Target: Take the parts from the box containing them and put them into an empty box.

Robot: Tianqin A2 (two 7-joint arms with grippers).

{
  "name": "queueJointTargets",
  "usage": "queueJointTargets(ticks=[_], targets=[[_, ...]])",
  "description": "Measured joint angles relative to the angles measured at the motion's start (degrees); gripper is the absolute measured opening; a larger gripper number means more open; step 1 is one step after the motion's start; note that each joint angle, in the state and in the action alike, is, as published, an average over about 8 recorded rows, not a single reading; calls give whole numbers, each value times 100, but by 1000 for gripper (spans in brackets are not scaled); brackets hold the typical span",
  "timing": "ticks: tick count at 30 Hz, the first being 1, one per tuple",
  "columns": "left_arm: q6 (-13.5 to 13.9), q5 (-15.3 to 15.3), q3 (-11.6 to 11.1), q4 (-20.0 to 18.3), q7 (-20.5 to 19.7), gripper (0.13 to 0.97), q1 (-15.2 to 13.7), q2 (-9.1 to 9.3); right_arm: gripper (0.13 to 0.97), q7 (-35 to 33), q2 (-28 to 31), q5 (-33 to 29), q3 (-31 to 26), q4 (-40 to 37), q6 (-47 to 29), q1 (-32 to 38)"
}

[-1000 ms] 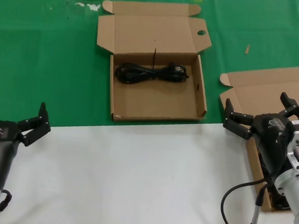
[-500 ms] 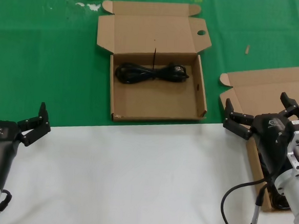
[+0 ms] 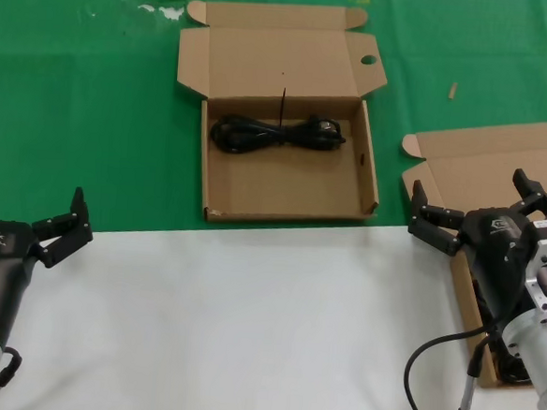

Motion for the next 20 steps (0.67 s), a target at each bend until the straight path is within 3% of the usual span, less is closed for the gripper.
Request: queueJointTargets(ticks=[20], targets=[[0, 0, 0, 0, 0, 966, 0, 0, 966, 0, 0, 0, 0, 0, 0, 0]])
